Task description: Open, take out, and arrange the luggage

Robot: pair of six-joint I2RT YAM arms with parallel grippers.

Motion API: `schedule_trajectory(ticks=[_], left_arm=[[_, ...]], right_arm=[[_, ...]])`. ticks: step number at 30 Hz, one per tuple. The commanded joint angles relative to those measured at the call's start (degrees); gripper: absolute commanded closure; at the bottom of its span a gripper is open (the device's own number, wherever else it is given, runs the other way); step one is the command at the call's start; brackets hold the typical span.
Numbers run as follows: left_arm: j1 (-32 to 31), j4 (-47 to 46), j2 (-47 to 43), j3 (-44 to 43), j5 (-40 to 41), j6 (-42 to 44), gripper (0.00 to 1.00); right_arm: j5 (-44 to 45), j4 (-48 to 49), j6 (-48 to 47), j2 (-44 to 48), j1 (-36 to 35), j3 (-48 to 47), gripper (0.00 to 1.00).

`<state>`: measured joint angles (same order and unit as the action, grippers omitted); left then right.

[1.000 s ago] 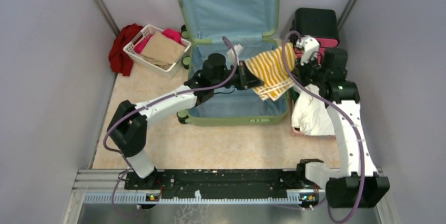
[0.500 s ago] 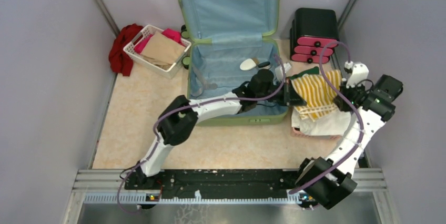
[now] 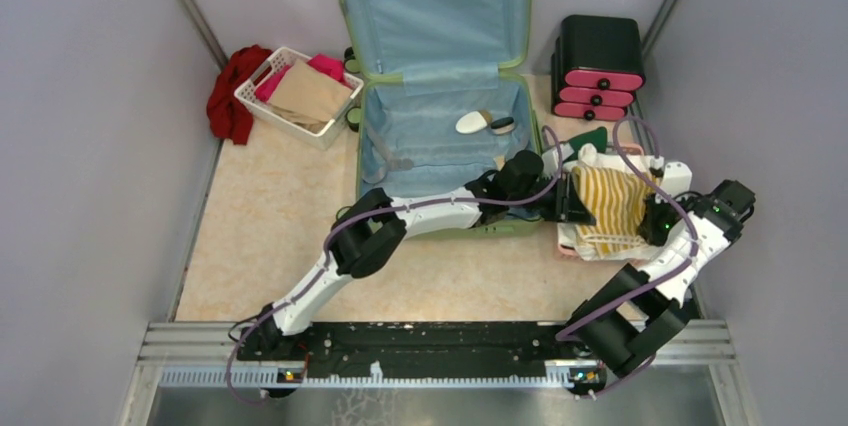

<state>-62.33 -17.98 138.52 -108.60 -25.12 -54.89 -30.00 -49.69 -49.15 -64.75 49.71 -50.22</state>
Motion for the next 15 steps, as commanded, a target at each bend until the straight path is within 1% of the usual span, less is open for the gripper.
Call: schedule_trajectory(ticks=[1, 4, 5, 8, 9, 12, 15], left_arm=[[0.89, 4.50, 2.23, -0.63, 0.54, 1.33, 0.66], [0.97, 4.60, -1.08, 1.55, 2.45, 4.03, 0.50], [0.97, 4.89, -3.38, 2.84, 3.63, 5.28, 0.43], [1.14, 5.37, -9.19, 6.04, 7.53, 9.68, 0.31], [1.21, 5.50, -11.15, 7.23, 8.91, 11.06, 0.28], [1.48, 5.29, -17.30, 11.84, 12.07, 14.89, 0.23], [1.92, 4.13, -23.55, 17.51, 14.92, 18.29, 0.20]], right_arm=[[6.56, 6.41, -4.61, -3.71, 2.44, 0.06, 0.84], [3.25, 2.11, -6.12, -3.81, 4.25, -2.91, 0.63], [2.09, 0.57, -6.73, -3.47, 4.78, -4.41, 0.57], [-1.10, -4.56, -8.40, -2.11, 5.69, -9.54, 0.45], [-1.98, -6.24, -8.72, -1.60, 5.78, -11.21, 0.41], [-4.49, -10.05, -9.44, -0.28, 5.82, -16.87, 0.31], [-7.04, -12.62, -9.59, 0.27, 5.78, -21.24, 0.26]])
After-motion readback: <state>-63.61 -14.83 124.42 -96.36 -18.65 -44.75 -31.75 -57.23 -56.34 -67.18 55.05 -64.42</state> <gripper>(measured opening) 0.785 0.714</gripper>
